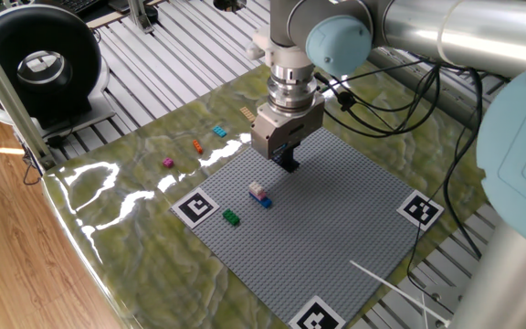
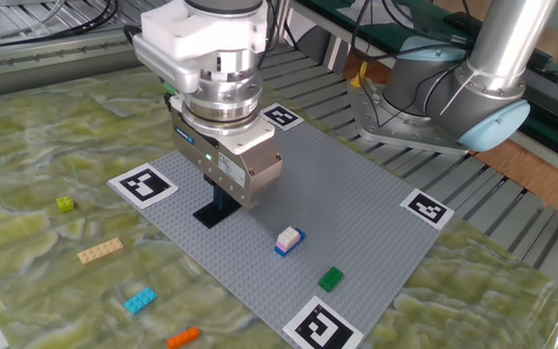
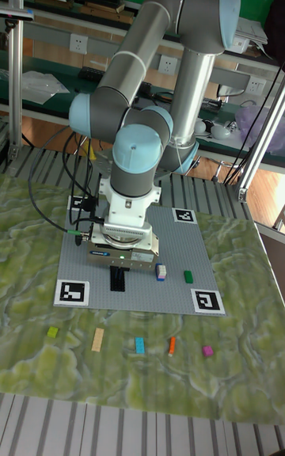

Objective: Stack small Lego blocks randomly, one at a time

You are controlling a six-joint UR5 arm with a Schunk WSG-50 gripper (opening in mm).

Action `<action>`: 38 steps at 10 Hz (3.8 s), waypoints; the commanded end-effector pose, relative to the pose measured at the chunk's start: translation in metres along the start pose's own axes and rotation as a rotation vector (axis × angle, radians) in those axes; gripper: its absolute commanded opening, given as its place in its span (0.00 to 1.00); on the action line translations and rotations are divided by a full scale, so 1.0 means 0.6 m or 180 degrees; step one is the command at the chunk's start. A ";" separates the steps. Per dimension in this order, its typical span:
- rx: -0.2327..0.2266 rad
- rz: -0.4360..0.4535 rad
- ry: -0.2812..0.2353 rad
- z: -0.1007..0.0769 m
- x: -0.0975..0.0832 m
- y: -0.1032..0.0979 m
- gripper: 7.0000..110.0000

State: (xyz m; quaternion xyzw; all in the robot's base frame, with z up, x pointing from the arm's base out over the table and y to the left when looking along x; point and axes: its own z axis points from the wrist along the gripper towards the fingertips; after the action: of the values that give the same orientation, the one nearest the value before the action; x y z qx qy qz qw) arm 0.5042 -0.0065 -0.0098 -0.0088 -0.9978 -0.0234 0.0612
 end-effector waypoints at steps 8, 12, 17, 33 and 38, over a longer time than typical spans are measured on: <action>-0.0072 -0.0001 0.0112 -0.024 0.010 -0.002 0.00; -0.0094 -0.0009 0.0176 -0.055 0.031 0.002 0.00; -0.0053 -0.0008 0.0077 -0.016 0.018 -0.004 0.00; -0.0119 -0.0043 0.0196 -0.025 0.017 -0.007 0.00; -0.0109 -0.0002 0.0176 -0.021 0.009 0.009 0.00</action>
State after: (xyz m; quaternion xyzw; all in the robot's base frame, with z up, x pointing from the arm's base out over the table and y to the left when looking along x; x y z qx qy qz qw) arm 0.4967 -0.0071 0.0020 -0.0033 -0.9952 -0.0360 0.0912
